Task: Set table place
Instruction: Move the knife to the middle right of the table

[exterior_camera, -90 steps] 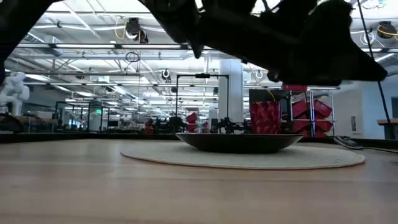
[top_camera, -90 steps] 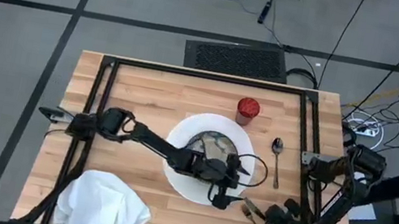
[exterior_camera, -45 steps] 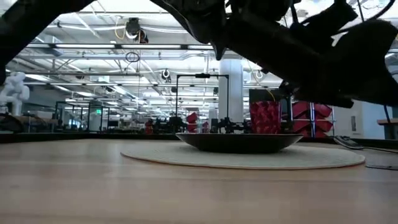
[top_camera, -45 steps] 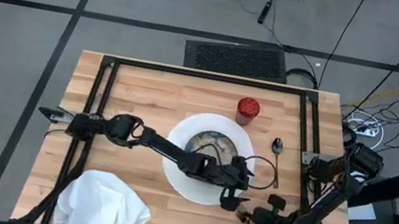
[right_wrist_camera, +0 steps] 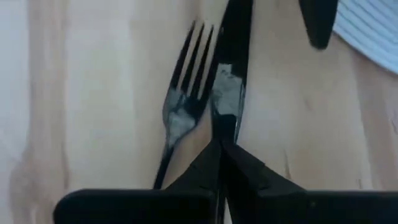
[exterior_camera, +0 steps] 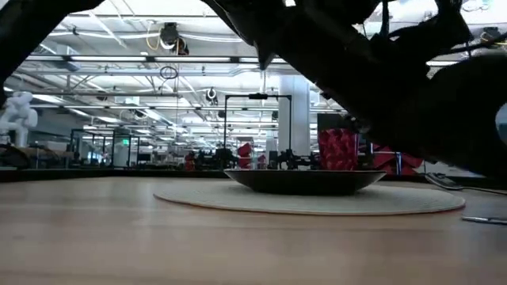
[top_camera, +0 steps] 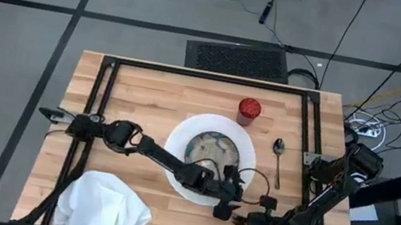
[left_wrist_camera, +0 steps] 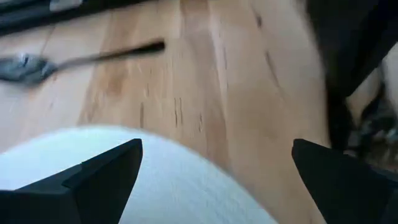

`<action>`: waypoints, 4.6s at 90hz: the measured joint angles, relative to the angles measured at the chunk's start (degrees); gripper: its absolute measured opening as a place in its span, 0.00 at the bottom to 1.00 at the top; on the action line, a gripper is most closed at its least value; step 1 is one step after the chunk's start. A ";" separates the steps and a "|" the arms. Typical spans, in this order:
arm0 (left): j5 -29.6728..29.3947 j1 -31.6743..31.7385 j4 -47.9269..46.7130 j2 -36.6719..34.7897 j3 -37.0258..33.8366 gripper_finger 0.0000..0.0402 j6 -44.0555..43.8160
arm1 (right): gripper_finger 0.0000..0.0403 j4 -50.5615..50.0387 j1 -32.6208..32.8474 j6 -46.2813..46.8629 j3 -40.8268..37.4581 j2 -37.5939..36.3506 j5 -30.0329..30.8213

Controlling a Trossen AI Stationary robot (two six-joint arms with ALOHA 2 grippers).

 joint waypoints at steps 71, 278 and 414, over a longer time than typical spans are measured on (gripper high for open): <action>-18.75 -12.44 -16.32 -1.97 -0.82 1.00 -28.06 | 0.00 13.90 -4.05 -18.29 0.07 2.51 3.42; -8.32 -12.62 -23.63 1.09 0.14 0.00 -25.42 | 0.06 -10.17 7.45 9.26 1.97 -1.31 20.18; -4.21 -11.84 -26.49 0.89 0.01 0.00 -32.96 | 0.25 53.14 7.36 -7.38 -26.75 5.95 27.11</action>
